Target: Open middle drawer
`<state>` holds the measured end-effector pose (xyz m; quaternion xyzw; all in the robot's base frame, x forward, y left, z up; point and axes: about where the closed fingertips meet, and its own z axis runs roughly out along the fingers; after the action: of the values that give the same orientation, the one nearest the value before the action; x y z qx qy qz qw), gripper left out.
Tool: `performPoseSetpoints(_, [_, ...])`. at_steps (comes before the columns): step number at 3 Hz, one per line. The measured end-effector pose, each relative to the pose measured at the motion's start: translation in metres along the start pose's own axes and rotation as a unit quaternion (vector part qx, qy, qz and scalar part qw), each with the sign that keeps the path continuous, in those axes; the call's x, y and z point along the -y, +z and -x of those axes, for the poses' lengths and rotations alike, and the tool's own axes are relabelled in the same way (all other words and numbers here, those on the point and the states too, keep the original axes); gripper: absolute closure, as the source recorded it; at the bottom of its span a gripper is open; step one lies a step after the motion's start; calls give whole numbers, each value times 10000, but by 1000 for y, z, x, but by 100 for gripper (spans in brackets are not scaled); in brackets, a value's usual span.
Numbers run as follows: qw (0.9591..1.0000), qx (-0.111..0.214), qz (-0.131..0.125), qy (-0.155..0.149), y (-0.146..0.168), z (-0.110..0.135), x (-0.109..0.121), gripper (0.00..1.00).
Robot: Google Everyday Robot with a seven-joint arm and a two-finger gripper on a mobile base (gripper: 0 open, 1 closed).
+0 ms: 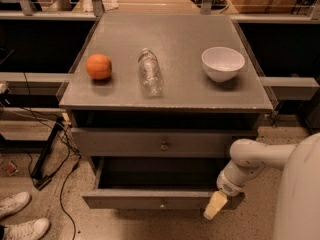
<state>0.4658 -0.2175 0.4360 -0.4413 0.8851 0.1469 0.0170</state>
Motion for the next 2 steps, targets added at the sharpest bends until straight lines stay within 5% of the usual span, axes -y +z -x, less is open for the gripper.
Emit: performPoseSetpoints(2, [10000,-81,23,-19,2,1,0,0])
